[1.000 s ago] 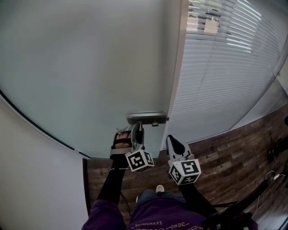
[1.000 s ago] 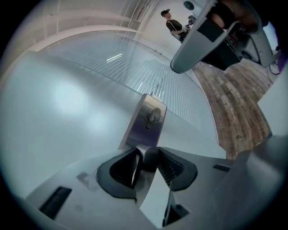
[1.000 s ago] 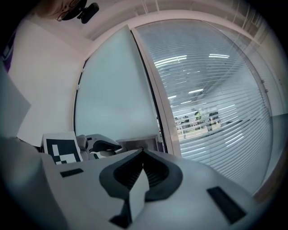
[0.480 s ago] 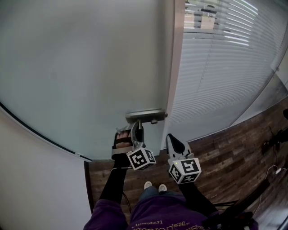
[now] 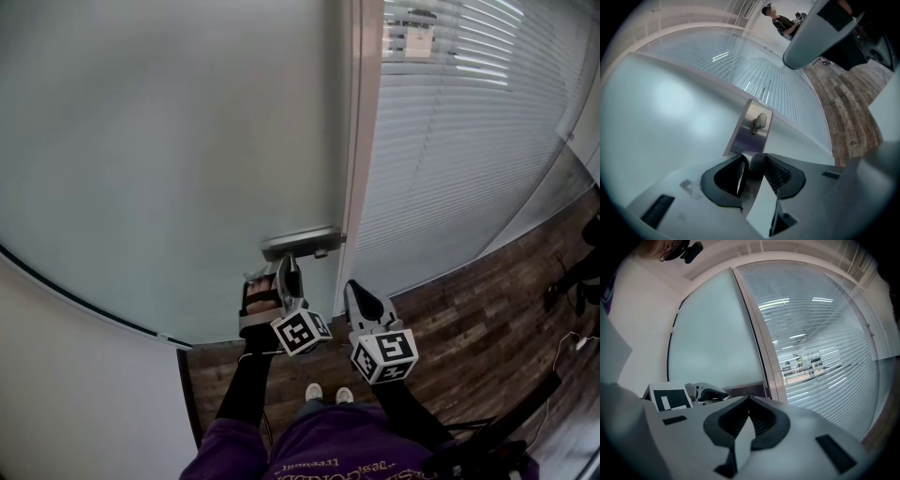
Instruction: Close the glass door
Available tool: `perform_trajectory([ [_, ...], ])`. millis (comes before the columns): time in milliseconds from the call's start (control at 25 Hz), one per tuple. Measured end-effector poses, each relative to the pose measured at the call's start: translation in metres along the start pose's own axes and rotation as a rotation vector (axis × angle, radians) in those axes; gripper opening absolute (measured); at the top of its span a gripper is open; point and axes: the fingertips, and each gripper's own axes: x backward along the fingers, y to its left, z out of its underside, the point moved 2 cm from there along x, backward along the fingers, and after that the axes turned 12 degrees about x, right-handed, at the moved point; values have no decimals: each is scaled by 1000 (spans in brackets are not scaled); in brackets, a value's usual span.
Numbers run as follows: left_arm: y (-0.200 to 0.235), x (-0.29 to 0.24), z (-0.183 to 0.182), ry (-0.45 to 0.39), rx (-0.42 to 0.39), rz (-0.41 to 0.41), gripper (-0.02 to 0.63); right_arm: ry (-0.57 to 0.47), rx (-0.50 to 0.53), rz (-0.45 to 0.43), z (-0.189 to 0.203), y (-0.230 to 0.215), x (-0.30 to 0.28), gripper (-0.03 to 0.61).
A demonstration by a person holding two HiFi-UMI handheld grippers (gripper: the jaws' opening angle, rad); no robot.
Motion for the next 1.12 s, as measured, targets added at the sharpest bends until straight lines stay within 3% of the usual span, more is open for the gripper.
perform_trajectory([
  [1120, 12, -32, -1, 34, 22, -20, 127, 19, 25, 29, 5, -8, -9, -3],
])
